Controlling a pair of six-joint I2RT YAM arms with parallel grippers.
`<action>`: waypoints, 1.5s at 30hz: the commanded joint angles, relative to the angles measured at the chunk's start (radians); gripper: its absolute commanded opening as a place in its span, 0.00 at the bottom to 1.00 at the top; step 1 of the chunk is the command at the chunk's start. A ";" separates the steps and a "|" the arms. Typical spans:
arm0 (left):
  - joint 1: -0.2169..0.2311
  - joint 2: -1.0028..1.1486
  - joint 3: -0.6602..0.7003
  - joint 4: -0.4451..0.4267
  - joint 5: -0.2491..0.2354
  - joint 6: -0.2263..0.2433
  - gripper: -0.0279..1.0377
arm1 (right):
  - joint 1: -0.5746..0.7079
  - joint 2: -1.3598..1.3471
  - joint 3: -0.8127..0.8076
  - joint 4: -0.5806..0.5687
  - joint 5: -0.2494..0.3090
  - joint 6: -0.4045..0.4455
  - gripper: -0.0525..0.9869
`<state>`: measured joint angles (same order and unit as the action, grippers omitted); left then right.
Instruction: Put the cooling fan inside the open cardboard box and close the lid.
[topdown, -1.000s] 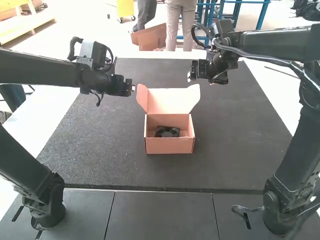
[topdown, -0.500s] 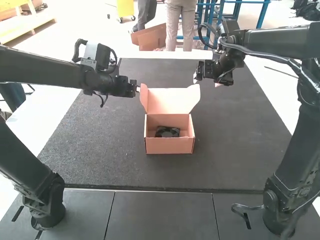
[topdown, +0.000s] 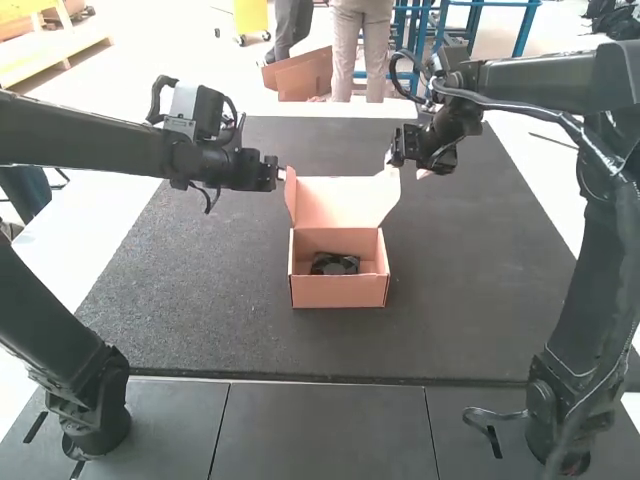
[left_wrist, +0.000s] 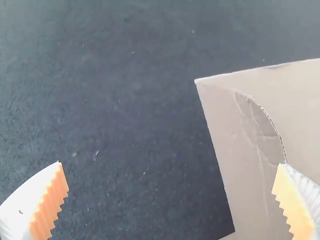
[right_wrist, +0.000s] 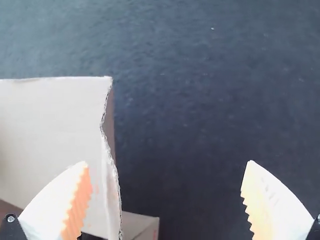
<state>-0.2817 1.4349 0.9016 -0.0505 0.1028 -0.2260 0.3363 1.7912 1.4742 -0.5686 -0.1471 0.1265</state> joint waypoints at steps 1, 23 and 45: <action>-0.007 0.007 0.042 0.014 0.011 -0.010 0.94 | -0.002 0.002 0.032 0.003 -0.028 -0.016 0.58; -0.008 0.018 0.042 0.026 0.009 -0.010 0.94 | 0.001 0.022 0.047 -0.030 -0.100 -0.018 0.23; -0.010 0.022 0.042 0.020 0.009 -0.009 0.94 | 0.041 0.014 0.084 -0.139 -0.137 -0.027 0.04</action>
<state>-0.2817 1.4544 0.9016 -0.0349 0.1024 -0.2264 0.3504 1.8084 1.5295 -0.6853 -0.2634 0.1123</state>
